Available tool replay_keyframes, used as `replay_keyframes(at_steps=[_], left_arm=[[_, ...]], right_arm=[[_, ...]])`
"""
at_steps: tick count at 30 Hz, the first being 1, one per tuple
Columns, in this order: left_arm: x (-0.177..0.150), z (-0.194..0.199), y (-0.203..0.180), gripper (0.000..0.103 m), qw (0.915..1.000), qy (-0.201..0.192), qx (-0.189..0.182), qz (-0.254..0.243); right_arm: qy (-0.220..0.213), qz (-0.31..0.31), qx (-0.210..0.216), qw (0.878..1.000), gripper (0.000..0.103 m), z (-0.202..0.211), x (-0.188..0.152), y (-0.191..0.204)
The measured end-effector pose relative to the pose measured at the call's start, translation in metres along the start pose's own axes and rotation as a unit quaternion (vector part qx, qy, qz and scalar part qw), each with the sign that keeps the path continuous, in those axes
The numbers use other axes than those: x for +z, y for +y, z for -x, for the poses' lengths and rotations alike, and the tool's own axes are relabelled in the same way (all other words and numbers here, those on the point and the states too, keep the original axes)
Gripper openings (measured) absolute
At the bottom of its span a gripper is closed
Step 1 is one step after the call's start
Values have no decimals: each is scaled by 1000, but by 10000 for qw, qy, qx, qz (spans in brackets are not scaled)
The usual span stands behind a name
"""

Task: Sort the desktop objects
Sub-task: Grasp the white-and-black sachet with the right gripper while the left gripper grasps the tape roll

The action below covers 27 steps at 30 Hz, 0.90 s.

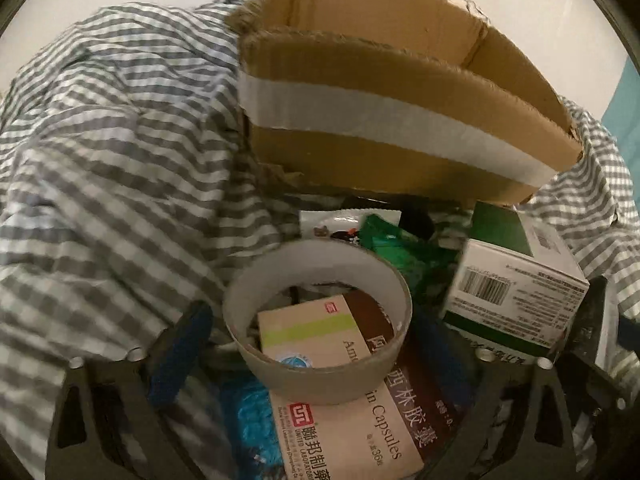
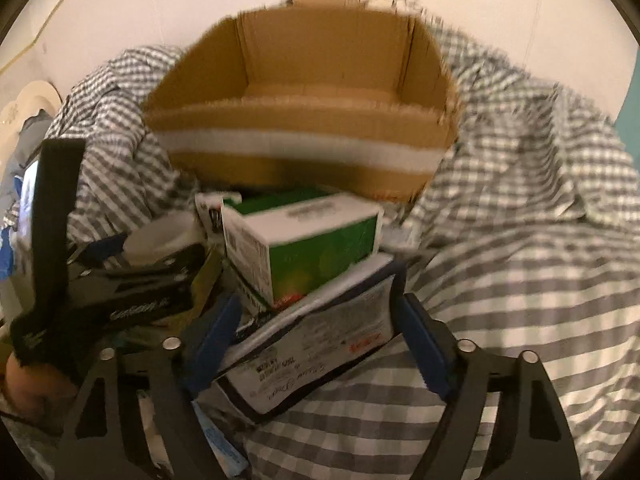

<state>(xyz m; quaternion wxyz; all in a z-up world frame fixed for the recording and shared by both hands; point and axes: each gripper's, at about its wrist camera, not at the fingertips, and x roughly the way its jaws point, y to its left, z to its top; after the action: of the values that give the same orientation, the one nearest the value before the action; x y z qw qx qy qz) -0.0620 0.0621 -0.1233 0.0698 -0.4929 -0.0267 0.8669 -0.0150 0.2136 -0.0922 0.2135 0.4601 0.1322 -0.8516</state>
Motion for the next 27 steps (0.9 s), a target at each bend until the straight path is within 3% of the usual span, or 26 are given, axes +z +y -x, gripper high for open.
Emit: replay_keyframes(at_steps=[1, 7, 11, 21, 27], left_arm=[[-1, -1, 1, 83, 9999, 52, -151, 48], [-10, 13, 10, 82, 9990, 1, -428, 157], [-17, 40, 8, 82, 9984, -403, -392, 32], [2, 107, 1, 82, 9890, -1437, -258, -226], [14, 128, -1, 82, 9844, -1706, -250, -341]], right_arm=[[87, -20, 41, 10000, 67, -3, -1, -1], [348, -86, 490, 9982, 31, -9, -5, -6], [218, -8, 552, 9982, 18, 4, -5, -6], [-580, 179, 459, 9971, 6, 64, 9, -4], [-869, 478, 552, 9935, 5, 86, 15, -2]])
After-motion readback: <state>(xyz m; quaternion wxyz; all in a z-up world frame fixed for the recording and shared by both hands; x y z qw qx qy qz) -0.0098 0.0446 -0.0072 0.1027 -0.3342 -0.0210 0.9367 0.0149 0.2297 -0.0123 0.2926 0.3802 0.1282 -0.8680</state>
